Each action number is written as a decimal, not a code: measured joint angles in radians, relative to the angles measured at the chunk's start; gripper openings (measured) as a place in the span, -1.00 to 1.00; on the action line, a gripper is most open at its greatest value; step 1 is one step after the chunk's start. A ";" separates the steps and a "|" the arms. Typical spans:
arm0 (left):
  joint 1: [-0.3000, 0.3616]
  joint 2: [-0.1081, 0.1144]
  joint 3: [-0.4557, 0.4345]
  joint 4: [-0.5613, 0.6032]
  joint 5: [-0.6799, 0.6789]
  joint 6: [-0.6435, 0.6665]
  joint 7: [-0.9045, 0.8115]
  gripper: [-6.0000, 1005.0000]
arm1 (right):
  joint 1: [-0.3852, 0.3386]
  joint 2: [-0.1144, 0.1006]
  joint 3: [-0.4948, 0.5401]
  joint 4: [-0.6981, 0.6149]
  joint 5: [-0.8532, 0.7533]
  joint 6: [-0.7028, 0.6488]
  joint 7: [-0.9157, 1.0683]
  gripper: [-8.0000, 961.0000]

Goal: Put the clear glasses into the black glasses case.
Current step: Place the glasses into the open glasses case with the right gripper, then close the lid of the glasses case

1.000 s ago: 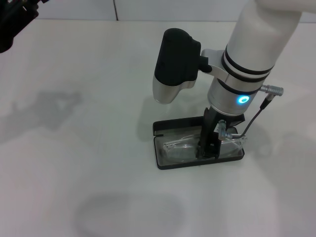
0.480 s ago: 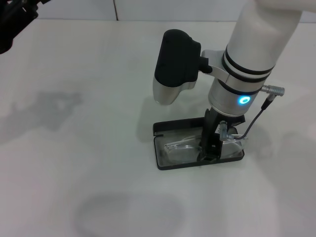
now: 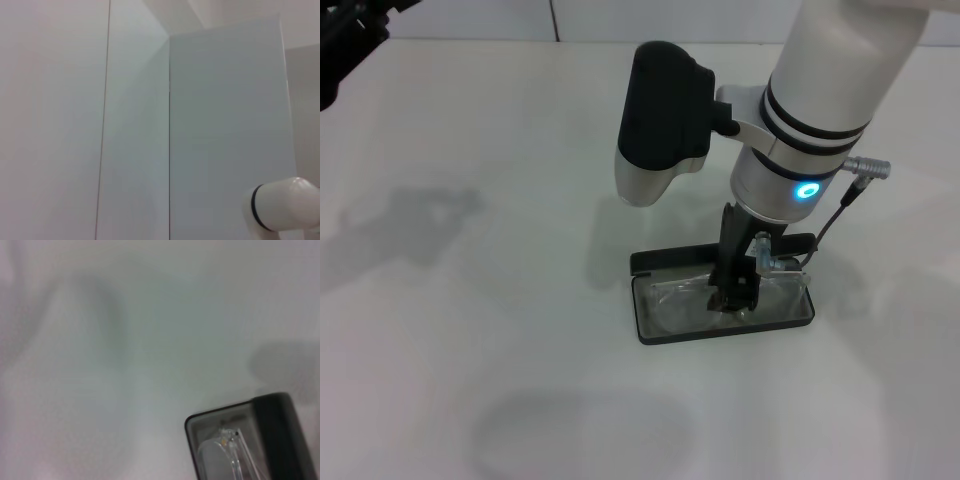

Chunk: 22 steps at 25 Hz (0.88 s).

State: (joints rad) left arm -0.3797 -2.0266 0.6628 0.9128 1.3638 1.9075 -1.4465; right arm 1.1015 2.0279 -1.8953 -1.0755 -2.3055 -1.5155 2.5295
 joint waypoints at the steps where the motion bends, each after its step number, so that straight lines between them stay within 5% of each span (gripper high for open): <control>1: 0.000 0.001 0.000 0.000 -0.002 0.001 0.000 -0.74 | -0.008 0.000 0.000 -0.020 -0.009 -0.004 0.007 -0.56; 15: -0.005 0.009 0.000 0.007 -0.020 0.001 -0.009 -0.72 | -0.135 -0.001 0.061 -0.268 -0.056 -0.081 0.028 -0.52; 22: -0.011 0.009 -0.001 0.006 -0.034 0.001 -0.012 -0.71 | -0.286 -0.006 0.171 -0.465 -0.050 -0.120 -0.023 -0.50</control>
State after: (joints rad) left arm -0.3902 -2.0171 0.6613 0.9192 1.3297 1.9082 -1.4582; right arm 0.8152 2.0222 -1.7239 -1.5403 -2.3553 -1.6358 2.5063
